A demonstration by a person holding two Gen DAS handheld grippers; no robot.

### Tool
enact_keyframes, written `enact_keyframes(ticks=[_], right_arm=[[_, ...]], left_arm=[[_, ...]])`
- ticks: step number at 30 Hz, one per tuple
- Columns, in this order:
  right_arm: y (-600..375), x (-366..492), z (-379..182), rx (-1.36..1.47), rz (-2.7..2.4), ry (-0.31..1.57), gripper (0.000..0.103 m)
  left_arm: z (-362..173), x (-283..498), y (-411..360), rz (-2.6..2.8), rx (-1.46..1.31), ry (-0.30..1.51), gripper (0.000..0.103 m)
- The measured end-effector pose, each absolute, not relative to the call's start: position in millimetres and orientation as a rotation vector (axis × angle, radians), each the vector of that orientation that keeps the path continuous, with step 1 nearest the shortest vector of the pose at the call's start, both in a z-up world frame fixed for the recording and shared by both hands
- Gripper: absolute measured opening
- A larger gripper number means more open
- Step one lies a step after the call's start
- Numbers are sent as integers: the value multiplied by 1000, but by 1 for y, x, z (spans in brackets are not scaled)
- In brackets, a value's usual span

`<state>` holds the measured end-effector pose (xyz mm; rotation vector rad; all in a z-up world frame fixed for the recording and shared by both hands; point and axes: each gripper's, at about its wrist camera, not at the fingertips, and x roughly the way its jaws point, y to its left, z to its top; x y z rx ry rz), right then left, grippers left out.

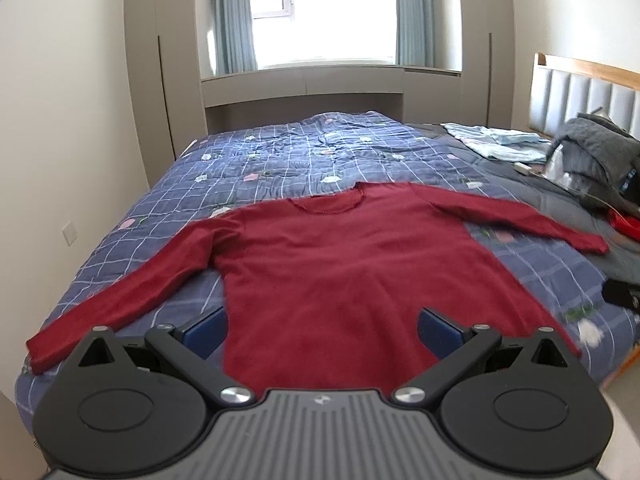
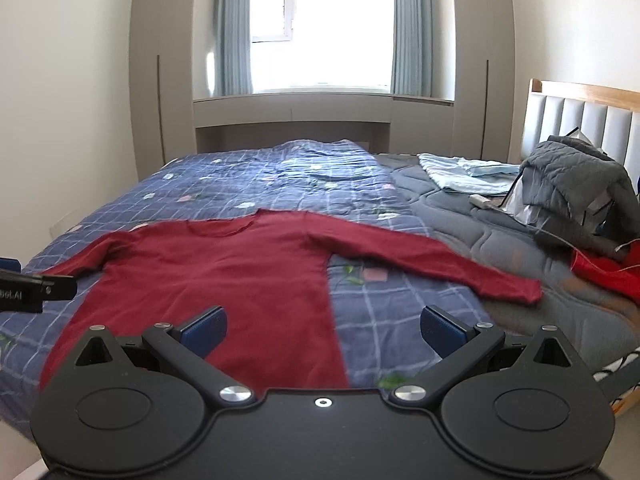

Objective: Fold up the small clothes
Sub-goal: 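Reach the right gripper to a sweater sleeve cuff and grasp it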

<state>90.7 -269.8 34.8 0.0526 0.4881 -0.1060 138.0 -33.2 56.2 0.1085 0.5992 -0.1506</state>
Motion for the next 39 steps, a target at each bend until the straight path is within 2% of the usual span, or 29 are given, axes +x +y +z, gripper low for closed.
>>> enact_keyframes(ticks=[10, 17, 25, 30, 35, 37, 39], right_arm=[[-327, 167, -4, 118, -156, 532, 103], [-401, 217, -47, 210, -228, 552, 103], [-507, 251, -85, 459, -412, 601, 103], [-555, 258, -106, 676, -462, 591, 102], [-580, 265, -116, 797, -549, 545, 89], [-587, 268, -116, 816, -597, 520, 75], [-597, 273, -119, 848, -641, 503, 66]], left_arm=[[48, 230, -100, -201, 126, 672, 103], [17, 302, -145, -156, 205, 712, 103], [-29, 375, -168, -131, 158, 736, 103], [-58, 394, -171, -106, 125, 750, 103], [-81, 394, -173, -109, 131, 773, 103], [-83, 394, -172, -116, 127, 770, 103], [-81, 396, -169, -128, 119, 776, 103]])
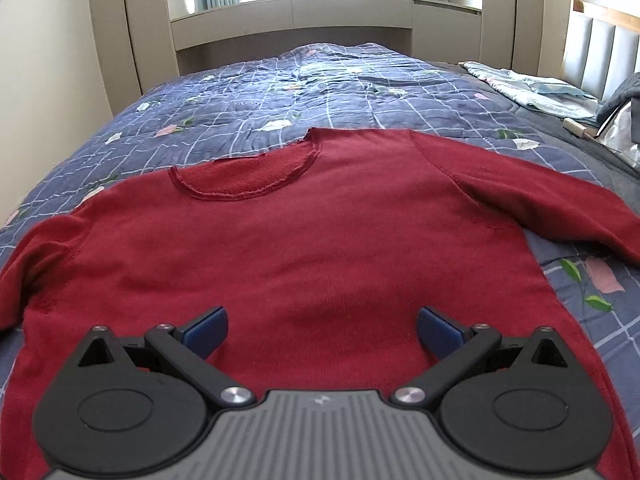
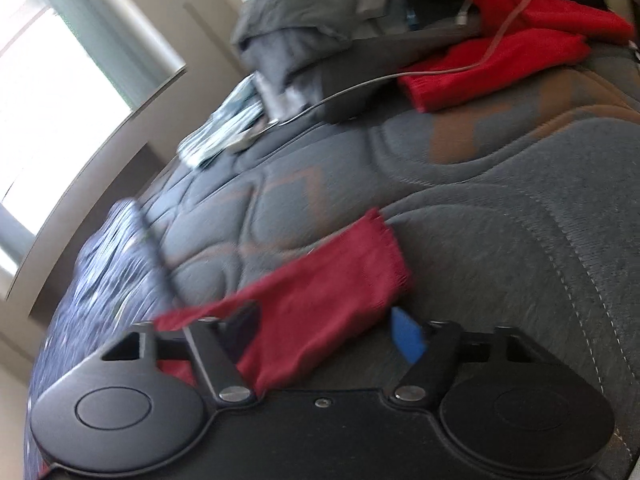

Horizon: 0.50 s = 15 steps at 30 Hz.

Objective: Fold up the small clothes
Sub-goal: 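Reach the right gripper to a sweater sleeve cuff and grasp it, then carry the cuff across the sweater body and open the right gripper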

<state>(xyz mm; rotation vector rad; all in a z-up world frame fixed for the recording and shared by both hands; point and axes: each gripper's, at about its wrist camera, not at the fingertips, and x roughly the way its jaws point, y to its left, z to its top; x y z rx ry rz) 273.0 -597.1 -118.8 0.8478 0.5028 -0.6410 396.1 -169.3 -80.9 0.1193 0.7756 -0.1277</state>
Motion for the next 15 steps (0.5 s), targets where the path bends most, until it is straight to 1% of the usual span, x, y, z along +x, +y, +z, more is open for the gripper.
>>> enact_keyframes(ticks=[1, 2, 4, 6, 7, 8, 10, 15], right_arm=[[-601, 273, -120, 871, -654, 490, 58], [-603, 272, -122, 889, -666, 476, 53], [-608, 275, -125, 888, -702, 481, 27], [-610, 277, -125, 866, -729, 494, 14], [-611, 279, -124, 863, -732, 494, 9], [-611, 280, -121, 857, -729, 489, 6], [-605, 286, -108, 797, -724, 476, 6], [-573, 325, -51, 614, -608, 409, 6]], left_arm=[[-79, 397, -170, -131, 119, 781, 103], [-77, 399, -168, -128, 120, 788, 103], [-72, 404, -165, -103, 129, 797, 103], [-65, 409, -160, -81, 141, 801, 103], [-61, 411, -156, -82, 137, 801, 103], [-58, 413, -152, -87, 127, 803, 103], [-48, 416, -141, -104, 88, 808, 103], [-23, 425, -111, -122, 34, 786, 103]])
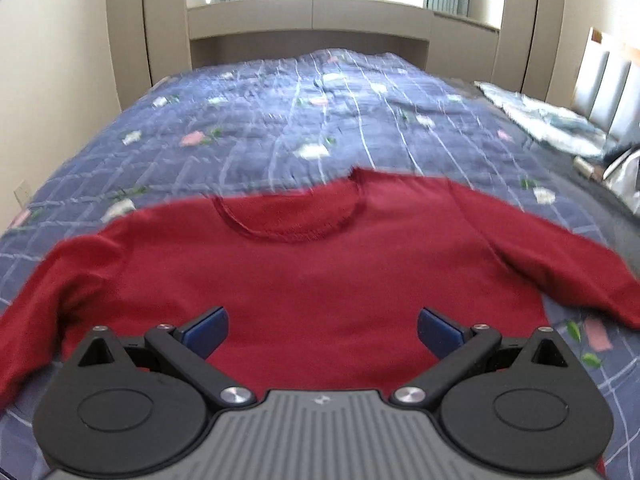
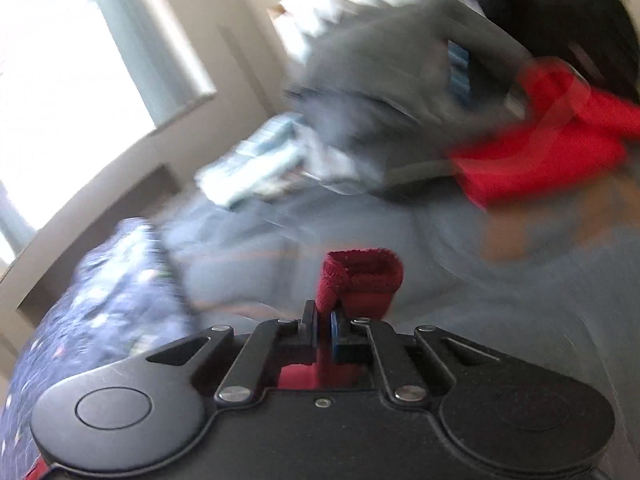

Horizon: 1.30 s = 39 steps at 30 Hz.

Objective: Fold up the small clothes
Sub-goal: 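Carry the cuff across the sweater body and open the right gripper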

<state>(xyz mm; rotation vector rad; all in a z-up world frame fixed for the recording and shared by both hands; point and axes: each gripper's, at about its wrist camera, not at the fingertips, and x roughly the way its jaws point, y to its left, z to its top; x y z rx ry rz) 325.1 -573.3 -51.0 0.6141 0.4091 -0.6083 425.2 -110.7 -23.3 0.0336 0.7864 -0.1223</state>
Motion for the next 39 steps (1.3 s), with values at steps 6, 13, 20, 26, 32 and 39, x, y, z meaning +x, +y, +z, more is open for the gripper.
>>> enact_keyframes(ticks=[6, 13, 20, 26, 32, 39], right_arm=[[-488, 402, 25, 407, -314, 333, 6], [-335, 474, 60, 227, 82, 329, 6], [-191, 500, 31, 102, 363, 422, 6], [-109, 493, -27, -68, 507, 570, 6], [-82, 486, -69, -184, 556, 670, 12], [-111, 453, -65, -239, 570, 610, 80]], left_arm=[[15, 428, -67, -73, -8, 689, 103], [41, 421, -4, 23, -86, 619, 103], [47, 412, 64, 140, -139, 585, 103], [33, 410, 109, 207, -156, 608, 103], [11, 413, 123, 226, -149, 644, 102], [-10, 427, 110, 171, -197, 650, 103]])
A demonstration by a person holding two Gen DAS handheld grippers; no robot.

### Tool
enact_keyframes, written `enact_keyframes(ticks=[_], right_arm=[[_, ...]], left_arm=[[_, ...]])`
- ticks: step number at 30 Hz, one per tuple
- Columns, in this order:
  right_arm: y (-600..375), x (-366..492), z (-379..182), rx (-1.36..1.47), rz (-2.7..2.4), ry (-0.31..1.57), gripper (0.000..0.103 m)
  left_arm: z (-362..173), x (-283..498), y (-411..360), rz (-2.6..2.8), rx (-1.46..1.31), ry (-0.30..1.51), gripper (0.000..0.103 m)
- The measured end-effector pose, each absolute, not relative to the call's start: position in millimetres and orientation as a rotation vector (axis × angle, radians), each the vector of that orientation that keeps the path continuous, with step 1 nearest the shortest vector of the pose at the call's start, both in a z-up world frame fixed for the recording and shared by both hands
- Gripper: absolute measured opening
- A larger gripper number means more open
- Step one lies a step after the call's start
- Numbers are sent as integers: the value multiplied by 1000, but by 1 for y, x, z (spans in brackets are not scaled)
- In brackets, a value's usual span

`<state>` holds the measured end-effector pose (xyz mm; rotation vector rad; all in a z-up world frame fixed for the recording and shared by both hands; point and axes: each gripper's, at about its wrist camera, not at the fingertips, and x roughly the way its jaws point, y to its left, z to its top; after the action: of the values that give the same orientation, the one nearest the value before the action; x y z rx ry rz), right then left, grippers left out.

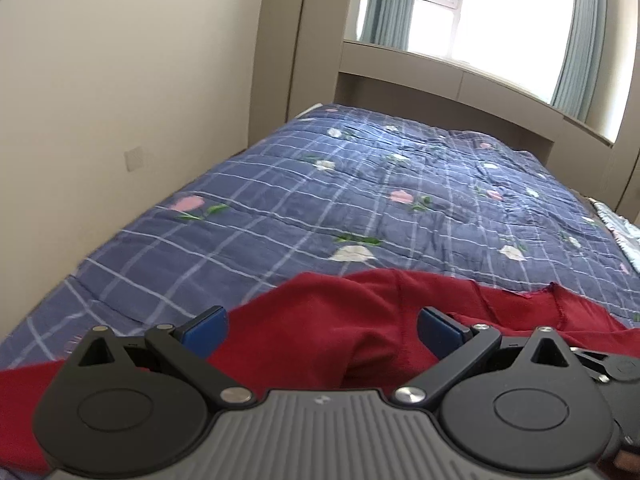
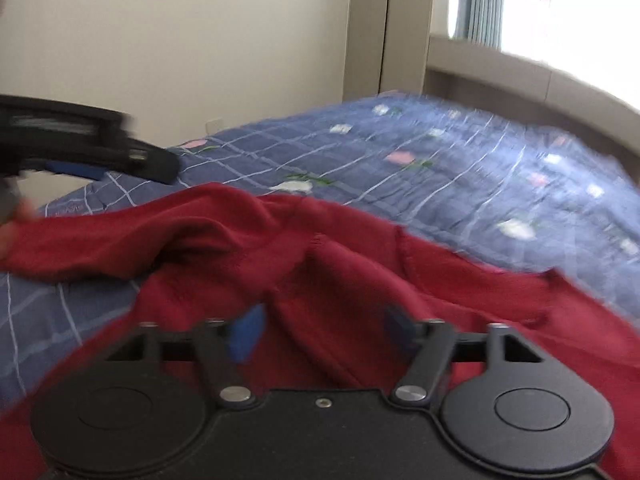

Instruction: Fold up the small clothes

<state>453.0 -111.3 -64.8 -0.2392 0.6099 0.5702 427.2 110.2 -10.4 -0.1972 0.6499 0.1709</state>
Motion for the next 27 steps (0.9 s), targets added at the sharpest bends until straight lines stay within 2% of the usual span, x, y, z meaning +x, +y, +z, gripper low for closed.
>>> enact_keyframes(ticks=[3, 7, 14, 20, 27], right_arm=[[-143, 430, -61, -327, 490, 538, 97], [-194, 397, -65, -477, 274, 469, 102], [-258, 373, -107, -701, -47, 483, 102], [-268, 387, -128, -732, -172, 392, 102], [-281, 395, -120, -747, -303, 282, 102]], left_arm=[[-20, 435, 96, 130, -204, 636, 103], [-39, 451, 65, 54, -179, 640, 103], [-81, 473, 11, 62, -77, 618, 103], [-105, 474, 8, 150, -65, 639, 103], [-106, 475, 6, 162, -35, 642, 103]])
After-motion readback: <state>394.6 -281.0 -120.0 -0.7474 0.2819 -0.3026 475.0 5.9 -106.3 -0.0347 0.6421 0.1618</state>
